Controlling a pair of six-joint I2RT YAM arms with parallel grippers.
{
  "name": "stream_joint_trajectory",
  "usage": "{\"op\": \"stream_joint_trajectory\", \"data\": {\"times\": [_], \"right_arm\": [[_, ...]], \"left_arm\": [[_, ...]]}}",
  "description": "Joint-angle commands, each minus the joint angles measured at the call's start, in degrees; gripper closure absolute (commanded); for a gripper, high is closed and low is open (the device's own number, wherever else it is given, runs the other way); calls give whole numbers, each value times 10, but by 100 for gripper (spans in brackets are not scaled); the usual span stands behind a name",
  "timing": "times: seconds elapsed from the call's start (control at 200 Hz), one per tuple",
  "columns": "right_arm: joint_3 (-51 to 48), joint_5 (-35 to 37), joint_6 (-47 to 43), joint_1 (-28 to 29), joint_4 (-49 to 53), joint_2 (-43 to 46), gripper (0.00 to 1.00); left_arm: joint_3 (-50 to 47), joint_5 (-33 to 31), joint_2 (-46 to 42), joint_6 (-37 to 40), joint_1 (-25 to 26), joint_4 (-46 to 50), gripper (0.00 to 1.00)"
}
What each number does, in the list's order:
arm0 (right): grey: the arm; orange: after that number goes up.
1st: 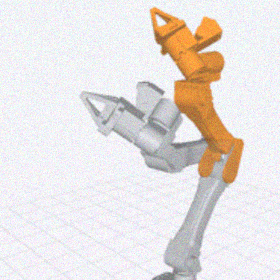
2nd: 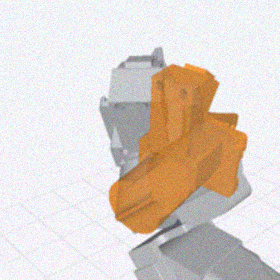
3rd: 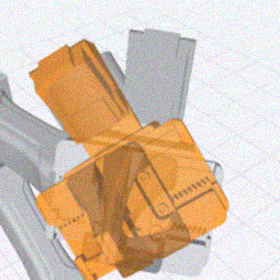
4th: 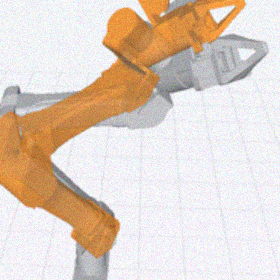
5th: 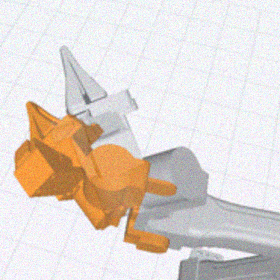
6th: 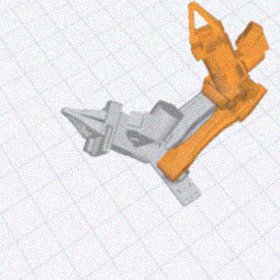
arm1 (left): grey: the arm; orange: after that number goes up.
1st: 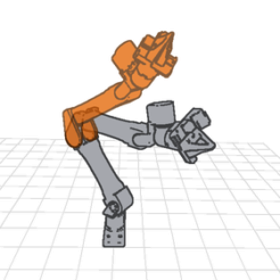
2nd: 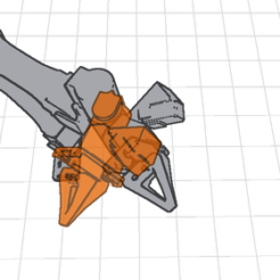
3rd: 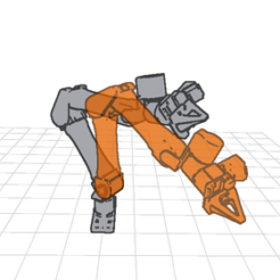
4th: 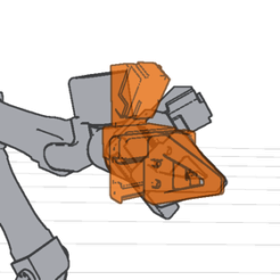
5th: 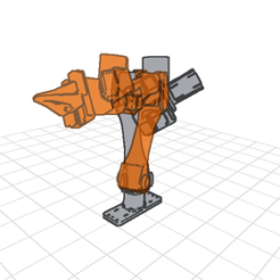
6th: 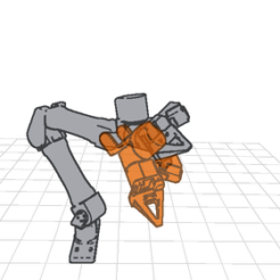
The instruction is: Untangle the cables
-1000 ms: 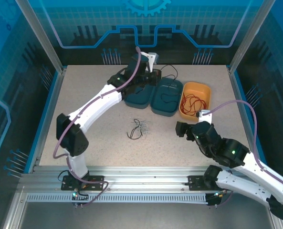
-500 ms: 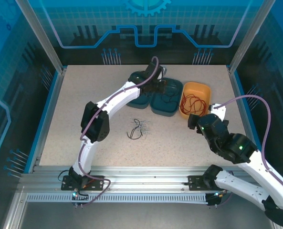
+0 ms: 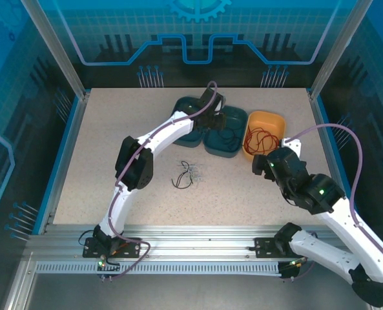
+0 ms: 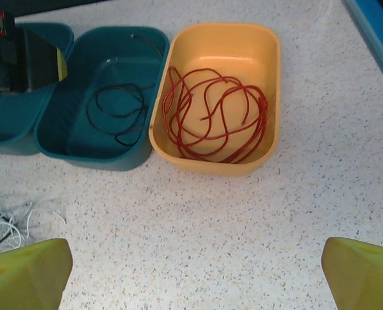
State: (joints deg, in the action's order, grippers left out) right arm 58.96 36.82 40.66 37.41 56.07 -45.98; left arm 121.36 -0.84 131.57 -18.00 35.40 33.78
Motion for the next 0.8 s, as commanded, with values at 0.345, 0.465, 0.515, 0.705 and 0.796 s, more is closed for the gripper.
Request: {"op": "stream_joint_trajectory", "data": {"times": [0.345,0.465,0.515,0.705,0.796], "right_arm": [[21,-32,-3,-8,7,-40,0],[34,-43,-6,-12,7,-64,1],[39,-48,-10,-12,7,-76,1],[69,-68,-23,-13,15,-124,6],[77,-92,-28,-13,7,-145,10]], "left_arm": [[6,-10,-25,2,-19,31,82],[-43,-11,-74,-1,-18,18,65],[-72,-13,-101,-5,-19,6,58],[-191,-23,-212,-21,-20,-34,30],[-266,-33,-273,-36,-22,-62,10]]}}
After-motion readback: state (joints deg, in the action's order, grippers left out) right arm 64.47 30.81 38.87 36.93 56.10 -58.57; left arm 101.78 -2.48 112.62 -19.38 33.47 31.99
